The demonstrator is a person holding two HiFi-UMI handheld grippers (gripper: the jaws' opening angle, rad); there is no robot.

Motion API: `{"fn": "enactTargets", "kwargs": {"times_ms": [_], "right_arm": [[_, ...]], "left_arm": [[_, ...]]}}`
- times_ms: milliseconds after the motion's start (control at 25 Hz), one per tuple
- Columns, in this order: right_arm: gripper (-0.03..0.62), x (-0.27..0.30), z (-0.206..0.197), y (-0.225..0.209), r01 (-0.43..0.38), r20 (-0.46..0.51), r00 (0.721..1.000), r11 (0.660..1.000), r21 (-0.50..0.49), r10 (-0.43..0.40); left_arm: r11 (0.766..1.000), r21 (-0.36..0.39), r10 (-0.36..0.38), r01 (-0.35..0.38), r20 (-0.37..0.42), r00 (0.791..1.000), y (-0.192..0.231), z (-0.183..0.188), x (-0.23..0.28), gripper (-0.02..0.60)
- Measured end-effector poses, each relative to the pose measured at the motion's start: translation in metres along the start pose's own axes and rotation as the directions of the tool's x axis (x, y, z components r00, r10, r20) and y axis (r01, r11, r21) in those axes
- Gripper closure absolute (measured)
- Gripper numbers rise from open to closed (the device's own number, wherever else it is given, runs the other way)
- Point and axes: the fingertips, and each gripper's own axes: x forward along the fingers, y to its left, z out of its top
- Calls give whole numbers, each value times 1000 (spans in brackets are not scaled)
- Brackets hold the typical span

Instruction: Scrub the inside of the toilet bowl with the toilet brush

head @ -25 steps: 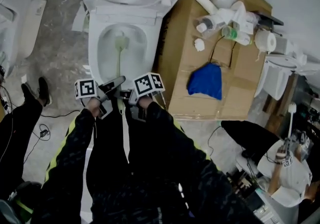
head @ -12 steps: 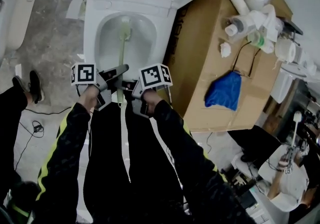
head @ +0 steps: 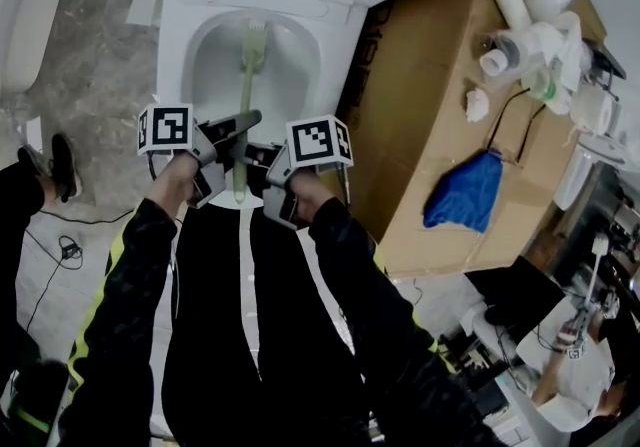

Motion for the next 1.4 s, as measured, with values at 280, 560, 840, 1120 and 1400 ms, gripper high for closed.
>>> {"fn": "enactTargets", "kwargs": {"times_ms": [280, 560, 840, 1120, 1400], "right_arm": [[540, -7, 3, -9, -23, 78, 997, 1000, 8, 22], [540, -18, 1, -12, -48, 162, 986, 997, 54, 39], [540, -29, -1, -22, -30, 228, 973, 999, 38, 21], [540, -36, -9, -27, -33, 285, 958, 997, 74, 11], [540, -42, -18, -31, -32, 327, 945, 993, 112, -6]], "left_arm": [[999, 33, 3, -2, -49, 999, 2, -8, 11, 502], [999, 36, 18, -14, -113, 993, 2, -21, 23, 503], [999, 45, 34, -28, -158, 987, 4, -34, 31, 503], [998, 47, 44, -35, -199, 979, 6, -47, 36, 503], [999, 32, 51, -45, -241, 969, 6, -62, 38, 503]]}}
